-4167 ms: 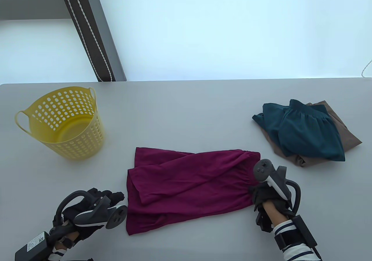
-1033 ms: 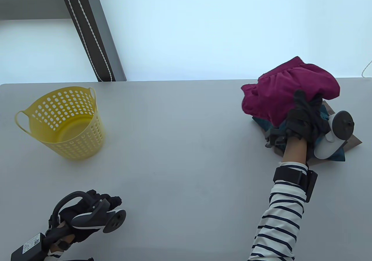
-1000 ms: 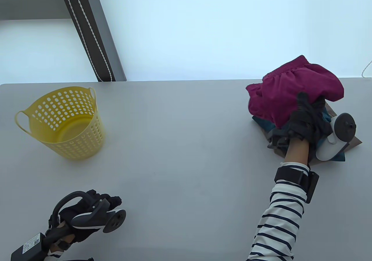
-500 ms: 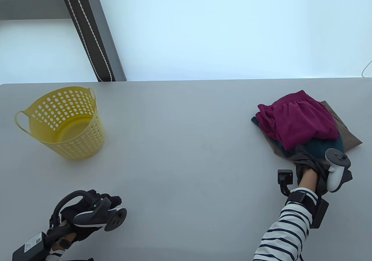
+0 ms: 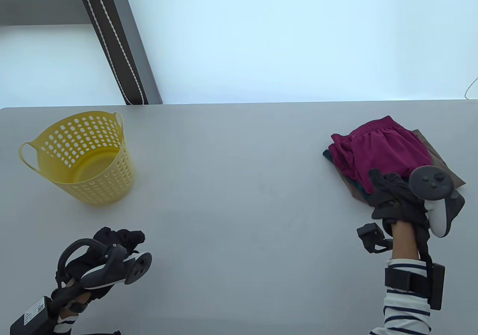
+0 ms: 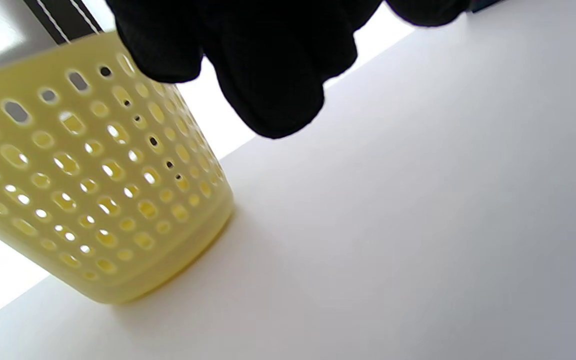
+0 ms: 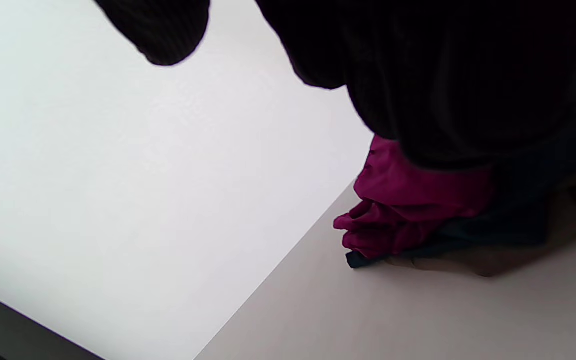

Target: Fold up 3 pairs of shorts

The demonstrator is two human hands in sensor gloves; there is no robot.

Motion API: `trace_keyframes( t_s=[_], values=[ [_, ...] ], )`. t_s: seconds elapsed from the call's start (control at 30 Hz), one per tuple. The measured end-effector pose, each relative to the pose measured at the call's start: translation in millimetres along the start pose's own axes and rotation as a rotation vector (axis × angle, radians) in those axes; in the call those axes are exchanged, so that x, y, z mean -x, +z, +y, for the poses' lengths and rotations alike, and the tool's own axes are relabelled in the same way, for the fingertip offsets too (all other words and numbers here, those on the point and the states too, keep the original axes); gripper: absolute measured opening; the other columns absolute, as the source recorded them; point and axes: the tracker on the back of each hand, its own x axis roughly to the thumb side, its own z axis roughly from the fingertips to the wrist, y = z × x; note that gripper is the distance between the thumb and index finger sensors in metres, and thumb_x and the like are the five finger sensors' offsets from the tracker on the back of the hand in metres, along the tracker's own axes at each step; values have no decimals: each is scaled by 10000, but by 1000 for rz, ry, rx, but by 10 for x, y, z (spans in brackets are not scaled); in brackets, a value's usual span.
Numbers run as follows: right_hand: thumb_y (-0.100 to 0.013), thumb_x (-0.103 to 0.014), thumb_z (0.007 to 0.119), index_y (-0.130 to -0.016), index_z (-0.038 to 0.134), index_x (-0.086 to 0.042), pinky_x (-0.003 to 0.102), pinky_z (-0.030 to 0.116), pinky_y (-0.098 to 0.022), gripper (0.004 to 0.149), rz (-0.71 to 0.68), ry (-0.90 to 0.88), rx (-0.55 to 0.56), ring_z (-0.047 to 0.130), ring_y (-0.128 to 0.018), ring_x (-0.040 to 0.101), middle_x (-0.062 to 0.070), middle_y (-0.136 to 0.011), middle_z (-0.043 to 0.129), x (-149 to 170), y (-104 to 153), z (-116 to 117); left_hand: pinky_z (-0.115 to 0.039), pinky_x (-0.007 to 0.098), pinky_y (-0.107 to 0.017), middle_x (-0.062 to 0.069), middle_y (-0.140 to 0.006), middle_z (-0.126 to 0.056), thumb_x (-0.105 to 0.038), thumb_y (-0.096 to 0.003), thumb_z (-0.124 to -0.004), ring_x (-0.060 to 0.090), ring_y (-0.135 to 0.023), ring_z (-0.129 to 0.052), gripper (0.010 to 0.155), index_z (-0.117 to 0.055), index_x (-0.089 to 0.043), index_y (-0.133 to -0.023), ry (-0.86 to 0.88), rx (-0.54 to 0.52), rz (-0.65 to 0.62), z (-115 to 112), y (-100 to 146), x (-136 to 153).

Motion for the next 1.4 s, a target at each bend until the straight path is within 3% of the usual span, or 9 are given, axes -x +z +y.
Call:
trace_keyframes(
  t_s=[0.1,0.2,0.27,0.33,0.6,0.7,0.8,1.13,1.4],
  values=[
    [-519,-484,626,-800,743,-101,438,832,-376,490,-333,321,192,988,-536,384,219,-737,866,-494,408,130,-778,464,-682,-58,-851,-814,-508,-466,-590,74,-663,-988,495,-497,-268,-889,35,-238,138,211,62,167],
    [-512,-491,622,-818,700,-174,440,797,-487,447,-567,623,290,945,-661,348,143,-816,826,-736,676,334,-775,475,-682,-39,-866,-804,-533,-466,-572,86,-674,-978,495,-501,-261,-874,43,-451,217,350,116,263],
    [-506,-495,620,-865,649,-180,474,743,-578,478,-718,793,294,873,-781,367,141,-906,754,-794,836,570,-759,494,-689,1,-918,-762,-564,-465,-541,113,-721,-955,574,-448,-233,-925,33,-533,230,417,129,286],
    [-505,-494,611,-933,581,-168,519,653,-659,539,-802,844,194,776,-887,394,158,-988,662,-727,937,837,-739,514,-700,60,-978,-702,-586,-467,-499,154,-781,-922,668,-366,-190,-988,31,-549,214,416,94,247],
    [-475,-536,550,-1059,317,-94,562,472,-704,769,-798,1081,-121,465,-1004,471,220,-1089,396,-149,960,1493,-681,568,-730,189,-1113,-518,-631,-451,-372,279,-940,-810,873,-152,-72,-1084,-120,-416,103,-21,-83,-61],
    [-470,-546,529,-1047,173,-28,615,346,-666,853,-661,1000,-403,258,-954,544,298,-1063,215,77,863,1663,-636,605,-747,249,-1153,-423,-652,-435,-343,358,-1006,-738,930,-71,-41,-1081,-186,-305,22,-281,-114,-164],
    [-467,-556,519,-1027,104,-1,649,290,-626,891,-586,912,-511,174,-906,590,352,-1023,126,156,825,1745,-590,642,-757,309,-1173,-318,-670,-419,-310,426,-1054,-658,983,23,-2,-1058,-214,-211,-46,-440,-160,-215],
    [-468,-576,499,-987,6,21,724,273,-533,933,-499,864,-669,137,-807,699,446,-945,59,249,806,1843,-484,767,-739,500,-1125,-102,-753,-362,-288,694,-1076,-467,1153,217,108,-937,-115,51,-160,-648,-251,-272],
    [-472,-600,479,-954,-59,7,763,313,-482,944,-449,861,-706,163,-751,764,481,-910,31,258,792,1848,-485,792,-725,573,-1086,-105,-802,-325,-356,738,-1058,-449,1260,215,146,-926,-110,114,-148,-632,-256,-268]
  ],
)
